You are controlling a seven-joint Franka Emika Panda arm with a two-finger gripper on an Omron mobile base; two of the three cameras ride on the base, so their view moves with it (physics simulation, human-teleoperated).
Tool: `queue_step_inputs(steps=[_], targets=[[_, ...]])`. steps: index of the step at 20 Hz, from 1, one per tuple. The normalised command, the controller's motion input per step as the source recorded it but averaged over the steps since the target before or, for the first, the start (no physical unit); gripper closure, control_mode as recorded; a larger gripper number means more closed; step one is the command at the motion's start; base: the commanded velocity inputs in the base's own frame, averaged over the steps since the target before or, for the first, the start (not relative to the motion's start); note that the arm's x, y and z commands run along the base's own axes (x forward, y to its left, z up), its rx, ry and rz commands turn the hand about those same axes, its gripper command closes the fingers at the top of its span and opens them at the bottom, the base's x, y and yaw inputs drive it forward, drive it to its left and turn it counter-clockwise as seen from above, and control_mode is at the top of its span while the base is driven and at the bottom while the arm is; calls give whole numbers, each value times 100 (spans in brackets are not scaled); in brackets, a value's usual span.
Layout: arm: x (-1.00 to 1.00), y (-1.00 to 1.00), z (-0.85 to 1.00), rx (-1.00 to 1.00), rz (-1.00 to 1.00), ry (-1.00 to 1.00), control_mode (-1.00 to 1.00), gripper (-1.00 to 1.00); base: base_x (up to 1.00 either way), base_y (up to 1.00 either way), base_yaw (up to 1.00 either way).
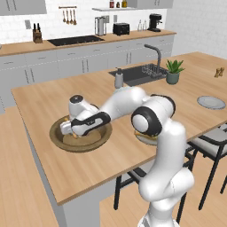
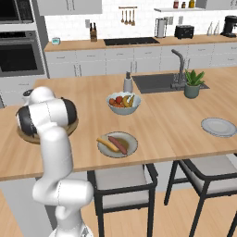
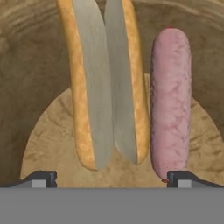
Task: Place one bun and one sausage from the bowl on each plate.
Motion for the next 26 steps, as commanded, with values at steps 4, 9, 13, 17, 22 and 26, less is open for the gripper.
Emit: queue_step_inputs(steps=[4,9,13,17,22,26], targets=[[29,2,-12,0,0,0,-100,-100,0,0,0],[20,9,-20,0,0,0,-100,-100,0,0,0],[18,9,-22,0,0,0,-100,-100,0,0,0],[10,1,-18,0,0,0,-100,-100,0,0,0],[0,0,-7,0,0,0,-100,100,0,0,0],[-16,0,26,5,0,-6,-100,100,0,0,0]])
